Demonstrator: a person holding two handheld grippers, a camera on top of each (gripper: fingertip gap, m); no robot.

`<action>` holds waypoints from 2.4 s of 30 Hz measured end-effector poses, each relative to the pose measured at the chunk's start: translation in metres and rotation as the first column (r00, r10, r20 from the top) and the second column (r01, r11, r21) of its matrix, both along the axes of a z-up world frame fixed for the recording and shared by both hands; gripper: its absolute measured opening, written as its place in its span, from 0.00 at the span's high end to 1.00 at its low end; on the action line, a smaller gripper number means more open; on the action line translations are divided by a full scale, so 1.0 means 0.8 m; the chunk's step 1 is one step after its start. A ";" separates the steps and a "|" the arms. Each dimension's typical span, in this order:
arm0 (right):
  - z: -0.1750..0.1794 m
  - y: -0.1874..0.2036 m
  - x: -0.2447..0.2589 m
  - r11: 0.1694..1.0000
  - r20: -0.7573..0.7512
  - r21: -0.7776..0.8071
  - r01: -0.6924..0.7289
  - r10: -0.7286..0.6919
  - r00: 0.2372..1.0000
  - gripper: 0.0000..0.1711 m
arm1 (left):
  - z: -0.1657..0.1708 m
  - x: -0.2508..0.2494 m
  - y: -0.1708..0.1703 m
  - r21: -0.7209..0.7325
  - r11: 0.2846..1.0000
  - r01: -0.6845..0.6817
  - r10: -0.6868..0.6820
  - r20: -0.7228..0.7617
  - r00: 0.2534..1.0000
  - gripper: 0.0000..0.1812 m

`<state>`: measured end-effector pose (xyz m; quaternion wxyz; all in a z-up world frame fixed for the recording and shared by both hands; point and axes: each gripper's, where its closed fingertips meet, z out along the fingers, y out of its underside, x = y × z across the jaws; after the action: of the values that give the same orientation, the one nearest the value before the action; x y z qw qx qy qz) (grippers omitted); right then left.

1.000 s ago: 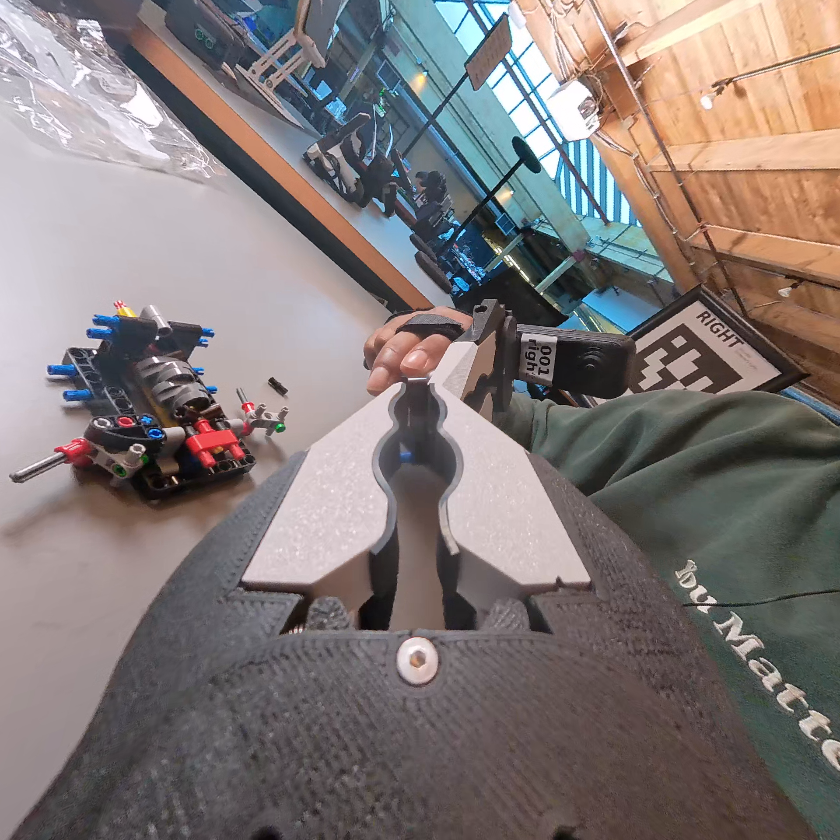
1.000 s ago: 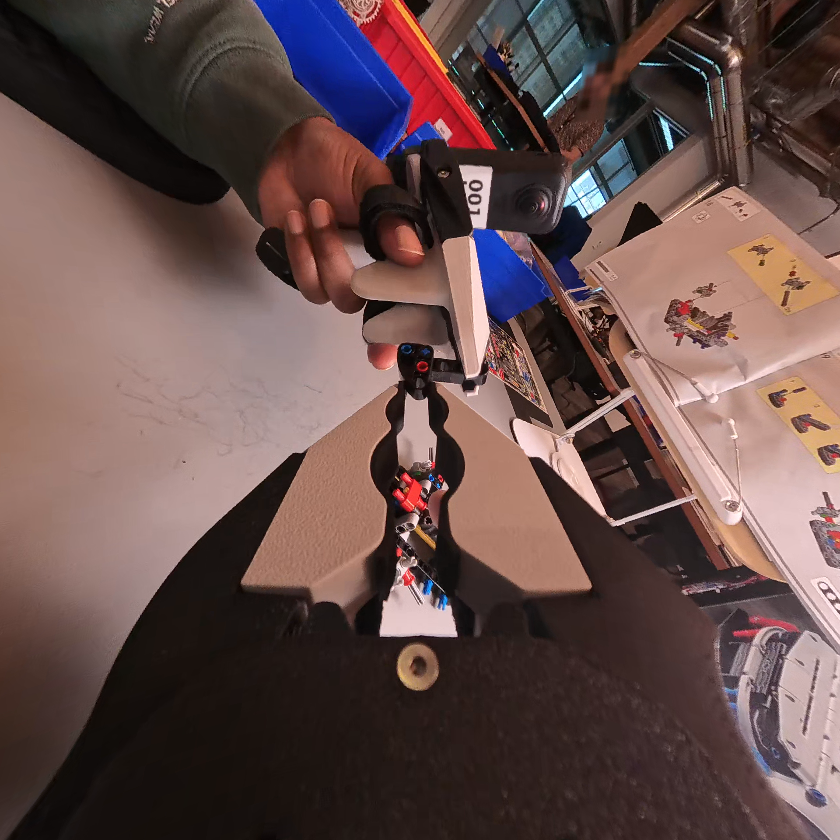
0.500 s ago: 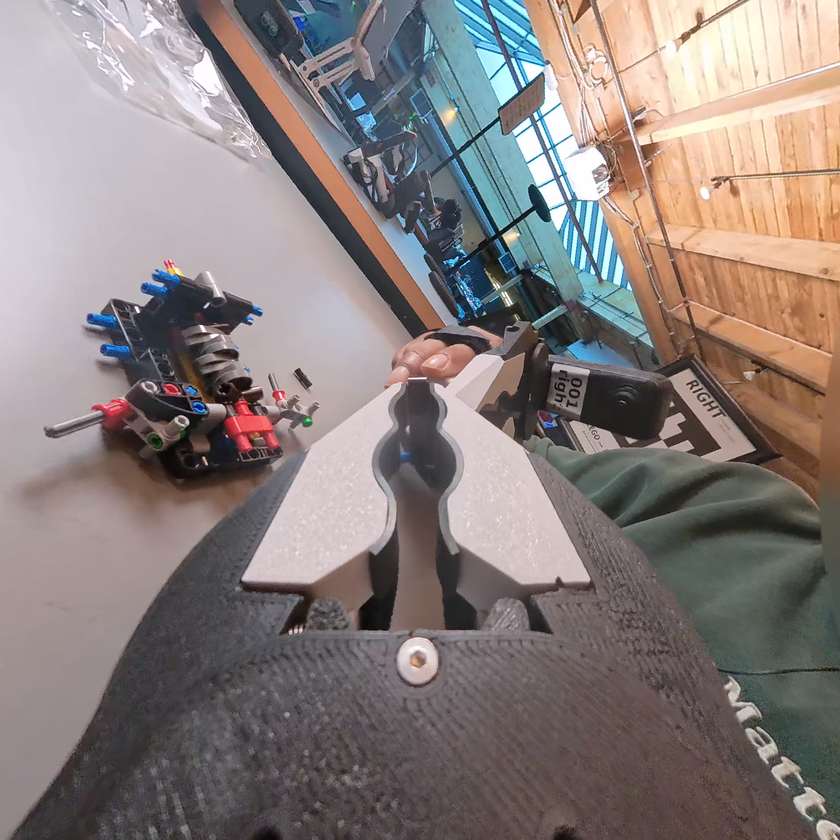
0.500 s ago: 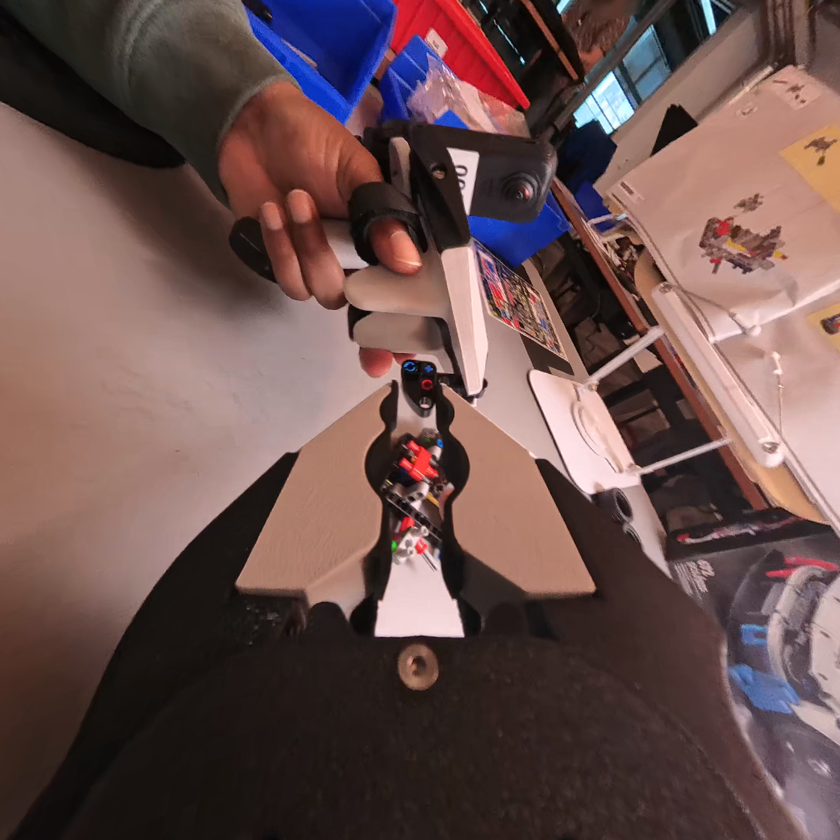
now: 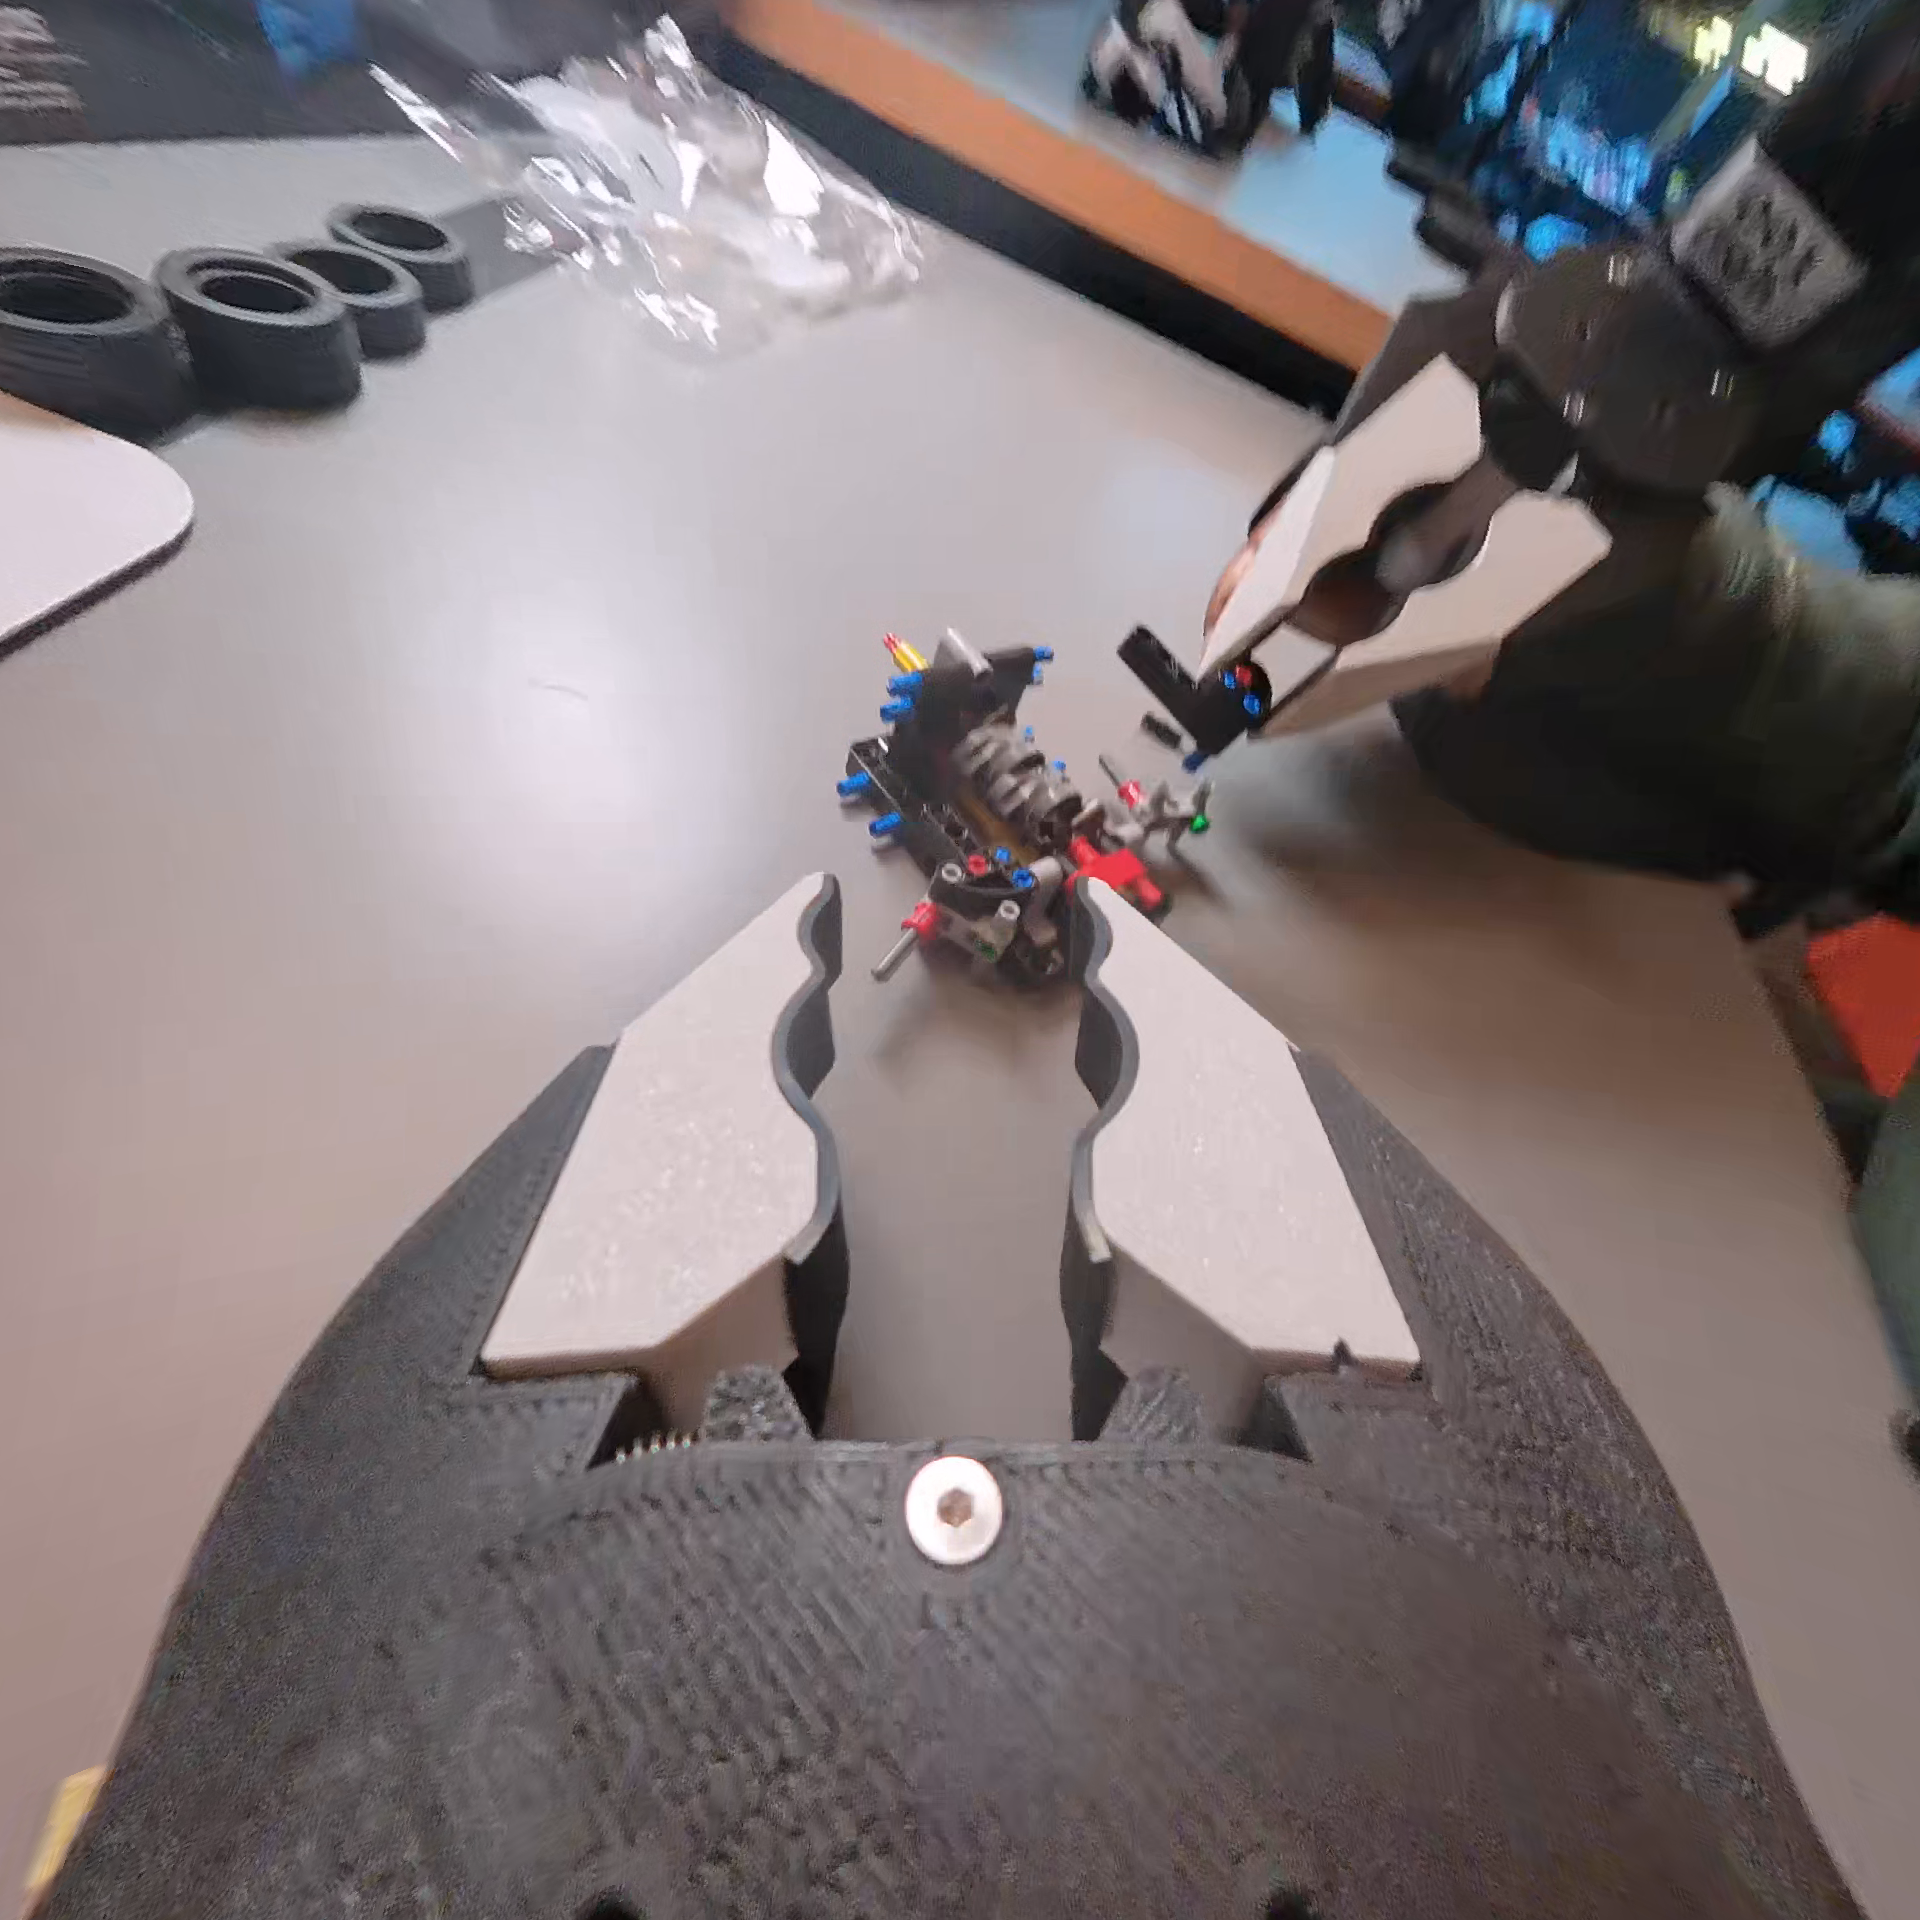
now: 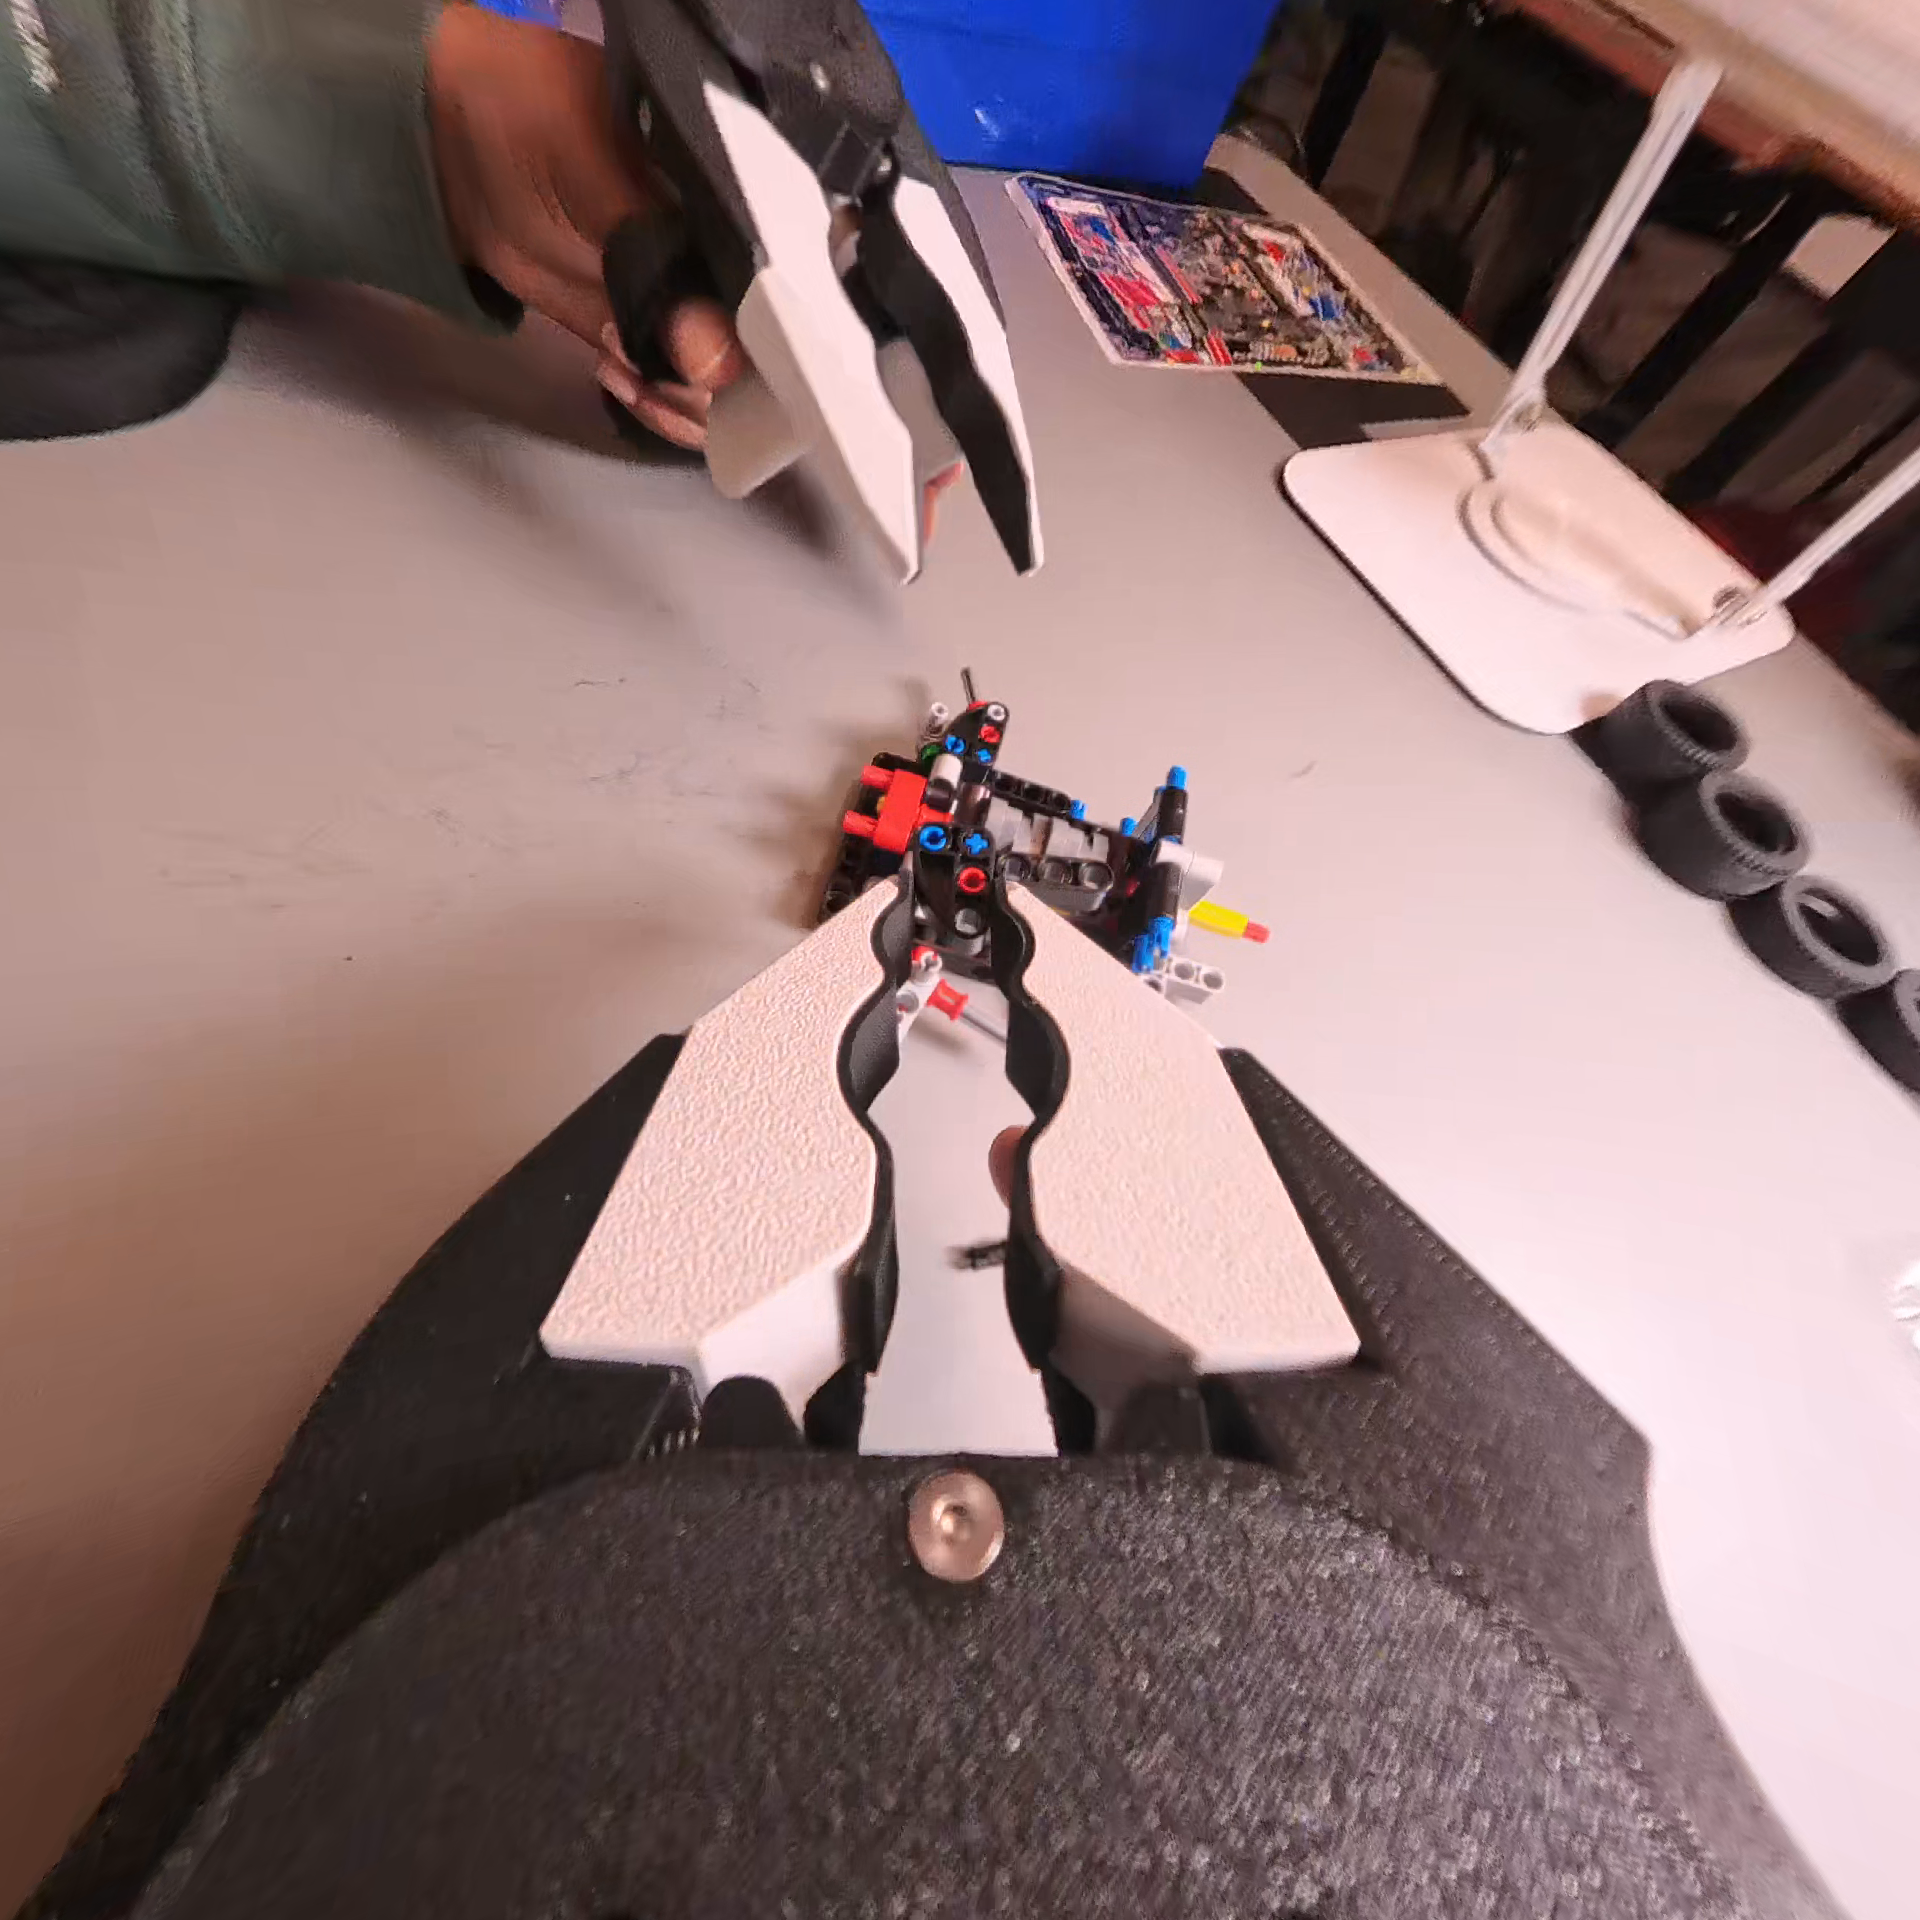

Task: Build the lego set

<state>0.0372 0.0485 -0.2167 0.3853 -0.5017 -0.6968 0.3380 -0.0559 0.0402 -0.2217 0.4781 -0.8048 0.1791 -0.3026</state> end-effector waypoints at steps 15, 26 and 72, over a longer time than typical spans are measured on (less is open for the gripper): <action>-0.021 0.001 0.001 0.998 0.039 -0.054 -0.023 0.025 0.999 0.93 | -0.058 0.048 0.000 -0.029 0.944 0.327 -0.308 -0.428 0.850 0.78; -0.026 -0.009 0.009 0.995 0.073 -0.068 -0.074 0.078 0.994 0.93 | -0.059 0.068 -0.036 -0.063 0.921 0.383 -0.372 -0.423 0.826 0.80; -0.041 -0.035 0.020 0.982 0.187 -0.019 -0.190 0.190 0.964 0.93 | -0.055 0.076 -0.055 -0.040 0.911 0.410 -0.391 -0.397 0.830 0.87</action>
<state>0.0534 0.0205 -0.2491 0.2833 -0.4627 -0.7747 0.3248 0.0050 -0.0035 -0.2661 0.3764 -0.7822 0.4439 -0.2224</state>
